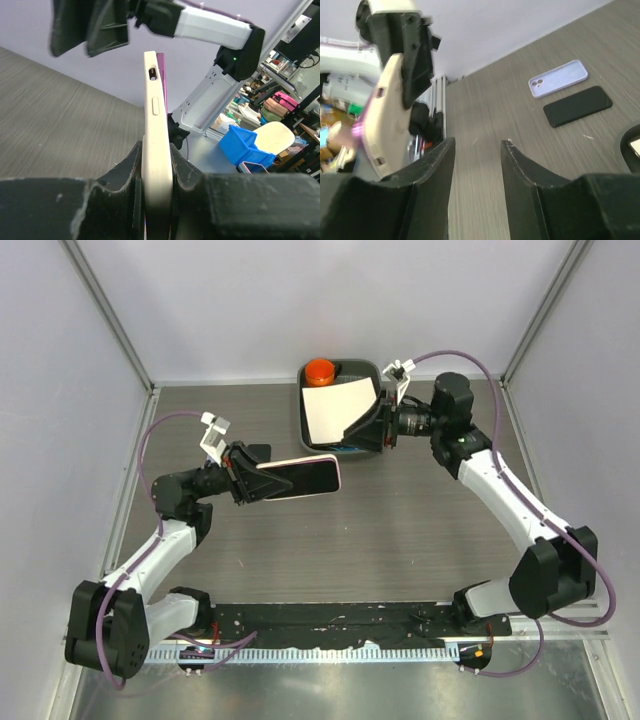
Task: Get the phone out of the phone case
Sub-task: Remove the phone case from the phone.
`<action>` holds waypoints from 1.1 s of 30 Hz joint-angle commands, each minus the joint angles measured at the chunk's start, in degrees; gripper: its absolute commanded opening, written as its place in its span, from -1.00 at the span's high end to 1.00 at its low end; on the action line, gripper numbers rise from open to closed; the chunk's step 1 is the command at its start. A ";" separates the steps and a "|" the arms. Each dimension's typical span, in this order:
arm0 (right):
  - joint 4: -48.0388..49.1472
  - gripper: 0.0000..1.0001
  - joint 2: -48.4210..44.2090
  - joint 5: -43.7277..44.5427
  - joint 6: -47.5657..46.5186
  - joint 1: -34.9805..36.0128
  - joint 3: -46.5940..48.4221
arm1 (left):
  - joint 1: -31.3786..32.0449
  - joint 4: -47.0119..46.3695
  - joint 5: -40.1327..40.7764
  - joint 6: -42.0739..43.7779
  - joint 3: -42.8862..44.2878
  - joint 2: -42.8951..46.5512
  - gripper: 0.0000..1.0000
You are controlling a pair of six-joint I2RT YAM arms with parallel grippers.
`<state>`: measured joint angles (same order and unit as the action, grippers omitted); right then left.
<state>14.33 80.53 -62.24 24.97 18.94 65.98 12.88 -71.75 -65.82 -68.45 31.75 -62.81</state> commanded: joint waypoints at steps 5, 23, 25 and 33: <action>-39.29 0.12 -4.68 -10.10 -40.09 0.48 7.59 | -0.23 11.70 1.75 9.29 4.37 1.72 1.00; -48.69 0.21 2.26 -8.87 -52.74 10.77 7.59 | -0.32 15.14 2.28 10.44 4.29 1.72 1.00; -48.60 0.23 2.52 -9.13 -53.09 10.94 7.59 | -0.40 15.14 2.28 10.44 4.20 1.63 1.00; -48.52 0.36 2.52 -8.69 -54.41 11.03 7.24 | -0.40 15.14 2.01 10.09 4.29 1.37 1.00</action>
<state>-34.57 83.35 -70.61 -27.33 29.78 72.42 12.73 -53.65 -65.32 -58.52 32.88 -62.70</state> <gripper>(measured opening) 0.332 0.211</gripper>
